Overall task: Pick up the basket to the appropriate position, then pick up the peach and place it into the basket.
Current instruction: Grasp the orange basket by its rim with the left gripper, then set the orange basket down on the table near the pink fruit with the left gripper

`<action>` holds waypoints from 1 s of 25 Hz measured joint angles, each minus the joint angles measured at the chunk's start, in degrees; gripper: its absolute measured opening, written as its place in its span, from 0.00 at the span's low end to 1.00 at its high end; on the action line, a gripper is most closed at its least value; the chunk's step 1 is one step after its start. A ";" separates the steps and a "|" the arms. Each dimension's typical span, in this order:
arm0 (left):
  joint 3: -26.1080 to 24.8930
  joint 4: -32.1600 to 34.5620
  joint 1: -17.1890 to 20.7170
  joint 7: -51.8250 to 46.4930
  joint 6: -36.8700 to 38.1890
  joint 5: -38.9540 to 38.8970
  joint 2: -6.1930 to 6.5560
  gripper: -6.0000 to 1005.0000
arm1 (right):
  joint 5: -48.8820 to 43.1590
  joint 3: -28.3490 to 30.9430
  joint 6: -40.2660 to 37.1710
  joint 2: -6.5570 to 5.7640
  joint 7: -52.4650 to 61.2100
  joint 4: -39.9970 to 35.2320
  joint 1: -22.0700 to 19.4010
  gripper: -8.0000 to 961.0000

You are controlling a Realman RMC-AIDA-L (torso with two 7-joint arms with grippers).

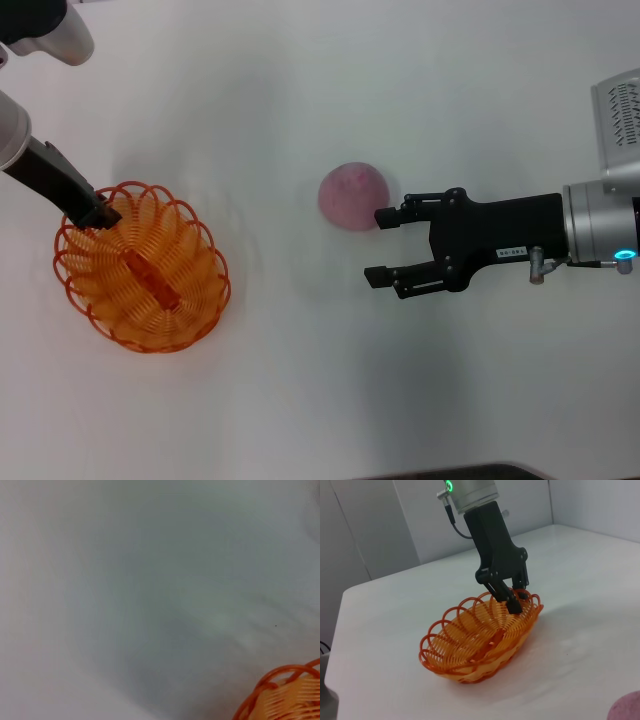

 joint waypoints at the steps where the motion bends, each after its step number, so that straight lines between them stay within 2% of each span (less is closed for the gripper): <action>1: 0.07 0.00 0.00 -0.08 0.08 0.00 0.05 0.26 | 0.00 -0.02 0.00 0.00 0.00 0.00 0.02 0.87; 10: -0.11 0.09 -1.23 -1.81 3.54 0.01 0.61 0.18 | 0.00 -0.13 0.00 0.00 0.00 0.00 0.10 0.87; 15: -1.85 -0.52 -3.45 -7.41 7.55 -0.37 2.08 0.16 | 0.00 -0.13 -0.11 0.02 0.00 -0.02 0.05 0.87; 17: -4.77 -1.78 -4.83 -8.71 9.91 -0.42 3.20 0.14 | 0.00 -0.13 -0.25 0.07 0.00 -0.02 0.05 0.87; 19: -9.29 -5.25 -6.80 -9.30 12.57 -0.45 5.13 0.11 | 0.00 -0.17 -0.32 0.09 0.00 -0.02 0.05 0.87; 20: -9.29 -5.25 -6.80 -9.30 12.57 -0.45 5.13 0.09 | 0.00 -0.21 -0.32 0.08 0.00 -0.02 0.05 0.87; 21: -15.42 -11.09 -9.00 -10.83 13.94 -0.24 8.39 0.08 | 0.00 -0.26 -0.33 0.09 0.00 -0.01 0.06 0.87; 23: -18.94 -13.38 -9.56 -12.66 13.94 -0.10 10.23 0.07 | 0.00 -0.29 -0.33 0.09 0.00 0.03 0.01 0.87; 25: -21.37 -13.65 -9.28 -14.52 13.92 -0.08 11.09 0.07 | 0.00 -0.30 -0.28 0.09 0.00 0.03 -0.08 0.87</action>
